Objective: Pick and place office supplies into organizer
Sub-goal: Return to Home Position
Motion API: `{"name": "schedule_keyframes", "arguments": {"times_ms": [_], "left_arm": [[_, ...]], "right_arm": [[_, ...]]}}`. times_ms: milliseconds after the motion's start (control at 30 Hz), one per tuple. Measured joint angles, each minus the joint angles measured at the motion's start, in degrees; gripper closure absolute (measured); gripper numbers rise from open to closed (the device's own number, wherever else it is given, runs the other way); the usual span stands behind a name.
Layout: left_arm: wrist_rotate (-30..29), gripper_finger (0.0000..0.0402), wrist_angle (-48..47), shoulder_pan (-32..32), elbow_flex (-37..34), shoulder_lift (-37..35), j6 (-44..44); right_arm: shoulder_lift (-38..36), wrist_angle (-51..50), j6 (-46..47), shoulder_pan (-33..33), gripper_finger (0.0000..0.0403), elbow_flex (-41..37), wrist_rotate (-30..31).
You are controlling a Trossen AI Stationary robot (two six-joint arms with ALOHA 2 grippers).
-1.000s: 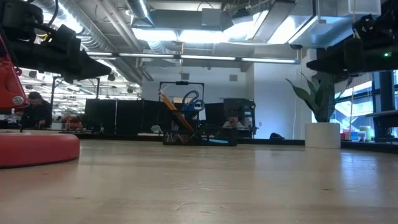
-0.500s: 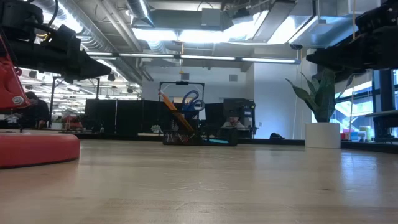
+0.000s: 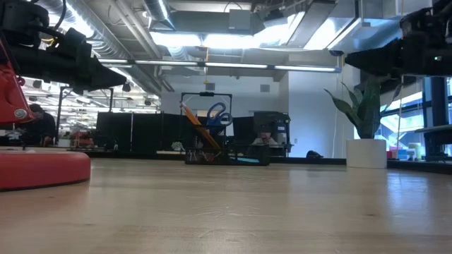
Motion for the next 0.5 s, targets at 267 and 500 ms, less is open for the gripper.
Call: {"name": "schedule_keyframes", "arguments": {"times_ms": [267, 500], "left_arm": [[0.0, 0.032, 0.0, 0.0, 0.0, 0.0, 0.0], [0.0, 0.032, 0.0, 0.0, 0.0, 0.0, 0.0]], "right_arm": [[0.0, -1.3, 6.1, -6.9, 0.0166, 0.0, -0.6], [0.0, -7.0, 6.0, -9.3, 0.0166, 0.0, -0.6]]}}
